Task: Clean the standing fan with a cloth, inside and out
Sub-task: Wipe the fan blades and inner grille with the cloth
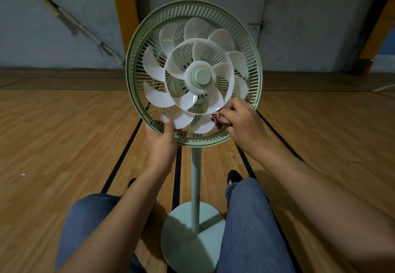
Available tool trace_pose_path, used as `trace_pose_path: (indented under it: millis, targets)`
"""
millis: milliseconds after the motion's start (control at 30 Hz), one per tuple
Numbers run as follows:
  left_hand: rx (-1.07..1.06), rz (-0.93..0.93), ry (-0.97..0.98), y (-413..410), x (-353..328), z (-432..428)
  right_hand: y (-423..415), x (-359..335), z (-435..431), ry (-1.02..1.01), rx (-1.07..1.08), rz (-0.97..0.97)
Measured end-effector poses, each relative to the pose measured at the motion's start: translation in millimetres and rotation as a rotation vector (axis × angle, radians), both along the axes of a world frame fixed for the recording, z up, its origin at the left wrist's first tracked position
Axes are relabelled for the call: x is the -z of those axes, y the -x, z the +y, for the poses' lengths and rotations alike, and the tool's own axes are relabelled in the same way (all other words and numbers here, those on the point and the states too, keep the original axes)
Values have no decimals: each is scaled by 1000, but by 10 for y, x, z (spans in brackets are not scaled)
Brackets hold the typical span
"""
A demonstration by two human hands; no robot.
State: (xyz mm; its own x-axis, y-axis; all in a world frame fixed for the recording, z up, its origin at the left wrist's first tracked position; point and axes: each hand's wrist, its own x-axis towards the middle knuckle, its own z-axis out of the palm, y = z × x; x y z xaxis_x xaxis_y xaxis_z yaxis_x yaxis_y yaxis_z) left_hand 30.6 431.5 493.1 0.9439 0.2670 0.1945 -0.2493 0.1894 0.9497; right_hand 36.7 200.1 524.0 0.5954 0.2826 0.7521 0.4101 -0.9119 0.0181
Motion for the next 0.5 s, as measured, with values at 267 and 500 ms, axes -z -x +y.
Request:
trace_pose_path:
  millis: [267,500]
  targets:
    - [-13,-14,33,13,-3,-24,128,-13,-11,58,2,150]
    - [-23,5,46,-3,18,-40,232,-142,-204,26,62,50]
